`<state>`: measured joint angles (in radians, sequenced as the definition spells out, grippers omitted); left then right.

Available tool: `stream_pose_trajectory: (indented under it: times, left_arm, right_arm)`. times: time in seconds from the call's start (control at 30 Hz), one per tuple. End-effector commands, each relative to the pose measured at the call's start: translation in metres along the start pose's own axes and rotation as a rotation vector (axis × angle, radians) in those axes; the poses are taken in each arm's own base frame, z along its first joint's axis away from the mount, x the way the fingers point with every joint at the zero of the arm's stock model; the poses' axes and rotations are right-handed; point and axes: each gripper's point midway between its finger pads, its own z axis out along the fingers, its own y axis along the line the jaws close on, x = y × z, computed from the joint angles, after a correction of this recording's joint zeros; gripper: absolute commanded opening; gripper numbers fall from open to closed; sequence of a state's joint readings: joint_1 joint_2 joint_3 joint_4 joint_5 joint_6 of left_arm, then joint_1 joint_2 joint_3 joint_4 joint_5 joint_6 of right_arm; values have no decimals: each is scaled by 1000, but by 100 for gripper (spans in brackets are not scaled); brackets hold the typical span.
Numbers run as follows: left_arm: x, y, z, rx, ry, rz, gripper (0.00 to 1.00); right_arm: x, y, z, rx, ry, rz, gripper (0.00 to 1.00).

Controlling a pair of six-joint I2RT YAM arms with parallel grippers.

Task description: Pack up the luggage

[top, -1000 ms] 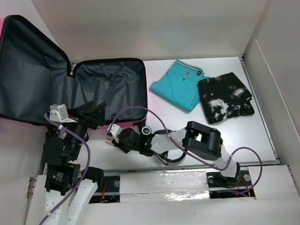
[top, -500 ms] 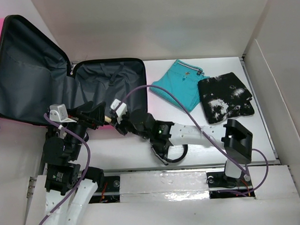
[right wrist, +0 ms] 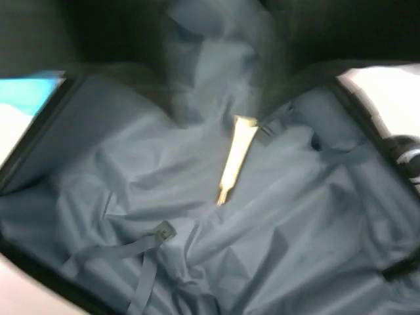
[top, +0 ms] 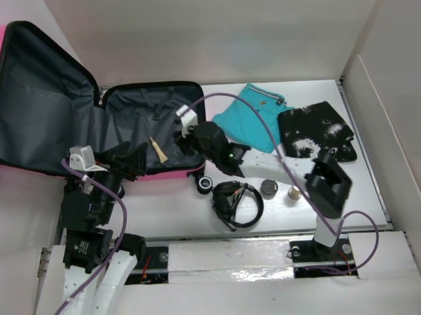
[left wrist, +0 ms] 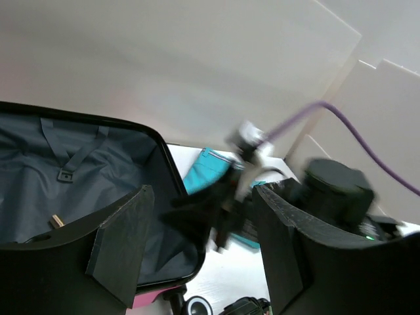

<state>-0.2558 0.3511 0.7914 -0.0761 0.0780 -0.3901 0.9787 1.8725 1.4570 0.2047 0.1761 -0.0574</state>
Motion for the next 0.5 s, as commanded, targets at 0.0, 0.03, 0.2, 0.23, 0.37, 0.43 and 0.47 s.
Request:
stream_pose_trajectory:
  times: [0.0,0.03,0.2,0.23,0.37,0.43,0.47]
  left_arm:
    - [-1,-3,3,23,-15,16,58]
    - [-2,-4,2,27,-17,16,58]
    - [3,-6,4,48,3,22,21]
    - [3,-7,5,51,5,21,16]
    - [6,-7,8,54,20,12,11]
    - [5,-10,7,66,17,10,20]
    - [5,-10,7,64,14,8,26]
  right_arm:
    - [-46,-29,-64,121,-156,79,25]
    - [-36,-49,-78,207,-147,126,9]
    - [64,-122,-174,541,27,272,0]
    - [92,-134,-213,644,85,320,10]
    - [139,-151,-297,800,121,493,69]
    - [156,-148,-316,794,129,571,85]
    - [163,-147,-328,794,98,628,88]
